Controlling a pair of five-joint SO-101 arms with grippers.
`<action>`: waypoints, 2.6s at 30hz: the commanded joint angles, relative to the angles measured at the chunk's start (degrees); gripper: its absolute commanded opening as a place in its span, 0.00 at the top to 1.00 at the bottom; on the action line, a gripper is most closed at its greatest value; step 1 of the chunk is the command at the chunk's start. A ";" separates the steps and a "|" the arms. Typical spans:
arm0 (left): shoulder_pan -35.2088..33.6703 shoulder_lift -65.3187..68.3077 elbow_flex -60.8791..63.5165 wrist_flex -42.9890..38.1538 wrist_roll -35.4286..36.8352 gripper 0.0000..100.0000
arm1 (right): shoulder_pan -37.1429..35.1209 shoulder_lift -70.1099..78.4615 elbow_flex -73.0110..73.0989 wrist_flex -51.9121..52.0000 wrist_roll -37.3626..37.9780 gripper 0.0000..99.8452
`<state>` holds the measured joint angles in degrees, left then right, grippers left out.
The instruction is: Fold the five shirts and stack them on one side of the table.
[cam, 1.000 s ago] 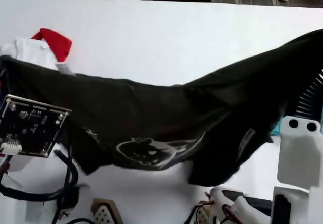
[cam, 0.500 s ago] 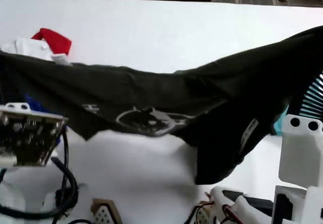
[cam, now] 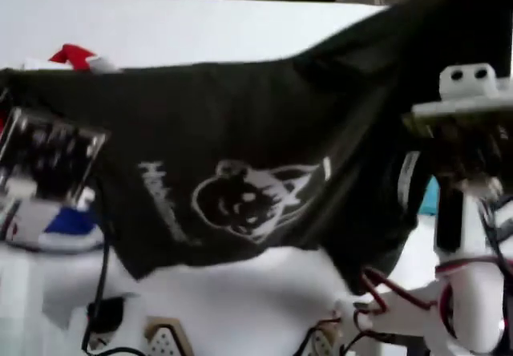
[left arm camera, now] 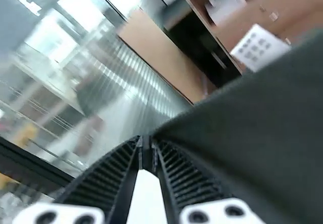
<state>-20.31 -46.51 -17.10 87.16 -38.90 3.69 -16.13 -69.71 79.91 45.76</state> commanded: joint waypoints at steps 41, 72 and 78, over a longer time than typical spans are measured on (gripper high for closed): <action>-0.26 -3.08 19.12 -12.66 -0.09 0.97 | -6.37 -6.73 18.64 1.10 5.27 0.98; 9.05 45.01 4.26 -9.67 2.29 0.97 | -2.51 24.92 38.24 -5.23 0.88 0.98; 9.05 44.92 4.26 4.22 2.29 0.97 | 1.54 24.92 38.24 4.62 1.32 0.98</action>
<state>-11.69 -1.05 -9.89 85.67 -36.62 3.16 9.19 -30.68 80.53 47.08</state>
